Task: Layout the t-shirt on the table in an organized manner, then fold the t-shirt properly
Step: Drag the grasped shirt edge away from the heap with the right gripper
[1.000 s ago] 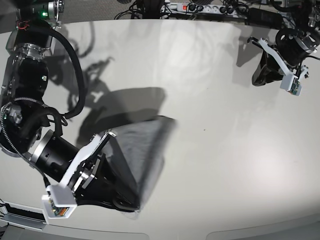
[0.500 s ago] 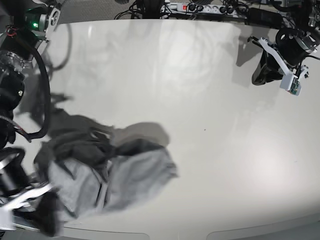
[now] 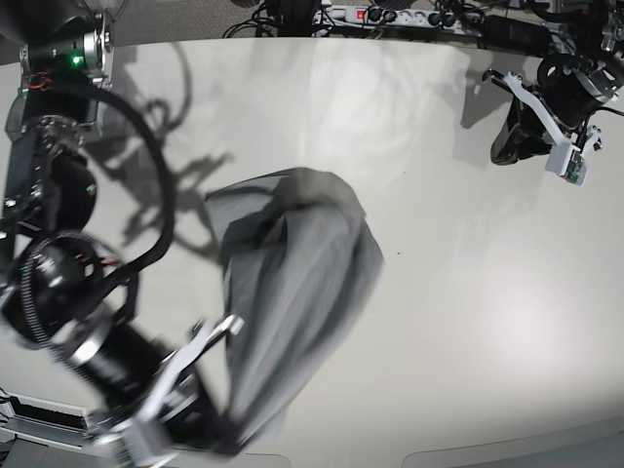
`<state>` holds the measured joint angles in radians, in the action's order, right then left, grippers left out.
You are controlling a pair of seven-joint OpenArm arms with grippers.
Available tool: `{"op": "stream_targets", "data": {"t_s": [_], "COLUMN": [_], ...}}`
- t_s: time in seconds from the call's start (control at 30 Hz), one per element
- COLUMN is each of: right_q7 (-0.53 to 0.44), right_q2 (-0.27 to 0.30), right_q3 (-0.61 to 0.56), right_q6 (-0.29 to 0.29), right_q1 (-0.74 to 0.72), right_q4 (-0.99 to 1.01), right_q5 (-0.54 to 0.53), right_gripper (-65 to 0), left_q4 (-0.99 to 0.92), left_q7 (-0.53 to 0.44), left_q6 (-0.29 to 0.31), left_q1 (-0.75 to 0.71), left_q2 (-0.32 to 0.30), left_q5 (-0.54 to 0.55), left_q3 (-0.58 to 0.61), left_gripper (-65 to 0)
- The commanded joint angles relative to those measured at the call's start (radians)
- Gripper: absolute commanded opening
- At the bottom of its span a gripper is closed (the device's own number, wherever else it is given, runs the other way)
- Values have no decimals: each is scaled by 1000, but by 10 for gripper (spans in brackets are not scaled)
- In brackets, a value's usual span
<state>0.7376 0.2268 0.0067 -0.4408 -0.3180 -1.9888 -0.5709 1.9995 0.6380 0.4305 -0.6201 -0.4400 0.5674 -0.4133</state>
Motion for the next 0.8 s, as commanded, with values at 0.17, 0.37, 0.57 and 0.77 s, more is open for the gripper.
{"op": "stream_targets", "data": {"t_s": [0.17,0.37,0.57,0.77], "right_q7": [0,-5,42,42], "right_q2": [11,81,106,106], "right_q3": [150,153,152,152], "right_q6": [90,174,132,127], "right_q1": [-25,-36,-17,3], "right_q4": [-17,-17,-17,-17], "right_q5": [-3,80,79,179], "right_gripper": [-650,-650,-650,-650], "left_q4": [14,14,14,14], "left_q7": [-26,-31,-32,-31], "left_q6": [5,5,27,52], "left_q1": [1,0,0,0], "left_q2": [-12,-11,-11,-11], "left_q5": [10,9,10,13], "left_q3": [-6,-6,-6,-6], "left_gripper": [-650,-650,-650,-650]}}
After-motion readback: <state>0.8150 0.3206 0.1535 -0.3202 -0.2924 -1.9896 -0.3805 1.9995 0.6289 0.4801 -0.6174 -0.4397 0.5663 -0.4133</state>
